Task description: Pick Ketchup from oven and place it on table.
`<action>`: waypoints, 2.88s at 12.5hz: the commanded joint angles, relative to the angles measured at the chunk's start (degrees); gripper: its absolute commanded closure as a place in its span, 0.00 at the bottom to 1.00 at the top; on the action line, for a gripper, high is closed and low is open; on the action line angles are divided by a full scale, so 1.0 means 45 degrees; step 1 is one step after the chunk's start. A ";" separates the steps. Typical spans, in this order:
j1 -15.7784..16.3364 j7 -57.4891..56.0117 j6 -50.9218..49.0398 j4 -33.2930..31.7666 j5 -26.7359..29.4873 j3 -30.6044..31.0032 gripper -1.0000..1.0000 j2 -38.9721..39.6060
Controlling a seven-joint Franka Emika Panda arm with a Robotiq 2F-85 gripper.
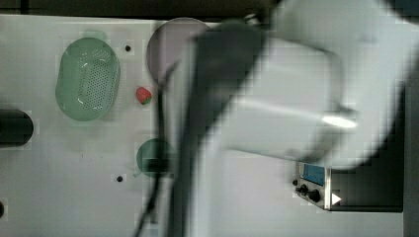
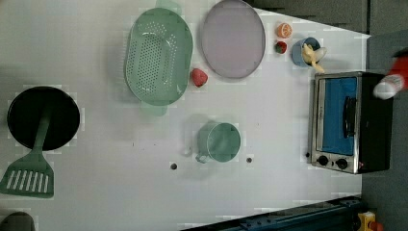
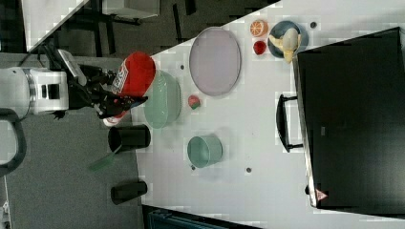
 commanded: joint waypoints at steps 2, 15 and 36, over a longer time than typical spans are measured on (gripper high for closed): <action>0.0766 0.0322 0.0279 -0.2280 -0.1130 0.0167 0.37 0.0450; 0.0957 0.0445 0.9384 -0.9489 -0.1208 0.0576 0.22 0.2424; 0.0929 0.0455 -0.1231 -0.0697 -0.2555 0.0198 0.00 -0.2440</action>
